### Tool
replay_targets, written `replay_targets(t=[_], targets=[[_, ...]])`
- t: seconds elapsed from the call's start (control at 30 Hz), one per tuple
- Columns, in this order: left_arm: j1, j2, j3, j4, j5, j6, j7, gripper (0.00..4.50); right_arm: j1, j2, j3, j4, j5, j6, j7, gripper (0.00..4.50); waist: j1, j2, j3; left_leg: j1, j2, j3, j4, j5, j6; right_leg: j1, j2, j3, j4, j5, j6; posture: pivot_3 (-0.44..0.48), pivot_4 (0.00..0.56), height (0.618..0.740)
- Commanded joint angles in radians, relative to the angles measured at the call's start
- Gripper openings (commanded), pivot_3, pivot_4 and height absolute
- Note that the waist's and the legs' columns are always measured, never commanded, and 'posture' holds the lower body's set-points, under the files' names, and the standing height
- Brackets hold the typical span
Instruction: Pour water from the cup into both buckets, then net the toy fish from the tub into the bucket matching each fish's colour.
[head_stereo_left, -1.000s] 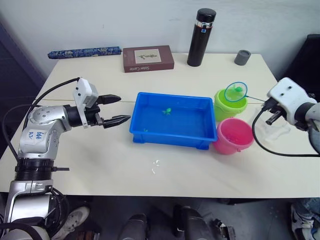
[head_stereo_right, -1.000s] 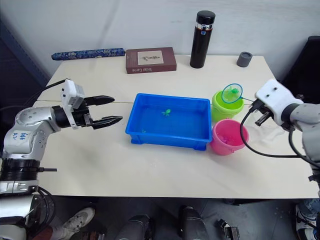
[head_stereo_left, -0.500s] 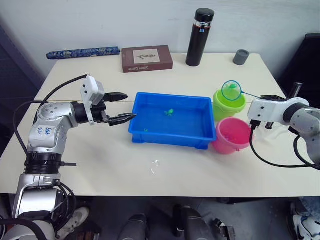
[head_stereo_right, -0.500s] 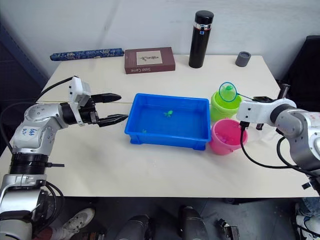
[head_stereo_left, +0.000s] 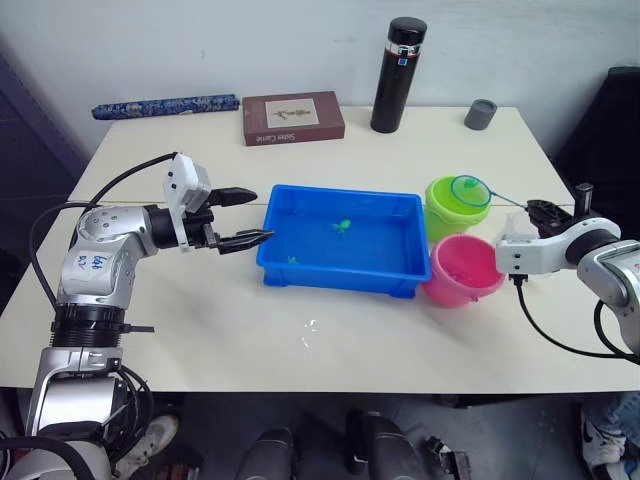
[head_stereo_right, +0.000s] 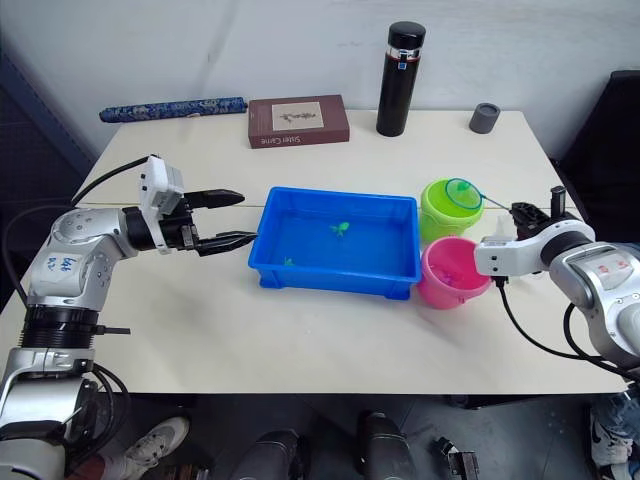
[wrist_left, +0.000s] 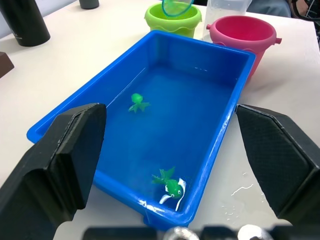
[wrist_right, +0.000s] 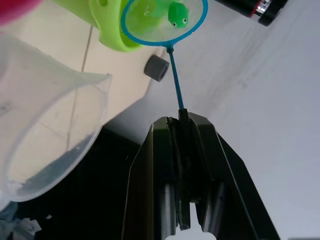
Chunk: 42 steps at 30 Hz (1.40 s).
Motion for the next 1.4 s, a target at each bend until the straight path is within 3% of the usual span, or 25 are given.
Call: replay_targets(t=[0.03, 0.53, 1.4], targets=[[-0.028, 0.003, 0.009, -0.007, 0.002, -0.02, -0.009, 4.45, 0.022, 0.004, -0.054, -0.067, -0.066, 0.01, -0.045, 0.0, 0.0, 0.0, 0.0, 0.0, 0.0, 0.0, 0.0, 0.0, 0.0, 0.0, 0.0, 0.0, 0.0, 0.0, 0.0, 0.0, 0.15, 0.739], [-0.03, 0.0, 0.006, -0.004, 0.005, -0.021, -0.012, 4.45, 0.093, 0.112, -0.081, -0.115, -0.24, 0.062, -0.144, 0.0, 0.001, 0.0, 0.0, 0.0, 0.0, 0.001, 0.002, 0.0, 0.0, 0.0, 0.0, 0.001, 0.002, 0.0, 0.0, 0.0, 0.15, 0.739], [-0.013, 0.009, 0.014, -0.026, 0.001, -0.008, -0.002, 4.45, 0.079, 0.15, -0.087, -0.098, -0.265, 0.074, -0.109, 0.0, 0.0, 0.0, 0.0, 0.001, 0.0, 0.002, 0.002, 0.0, 0.0, 0.0, 0.001, 0.002, 0.003, 0.0, 0.0, 0.0, 0.15, 0.739]])
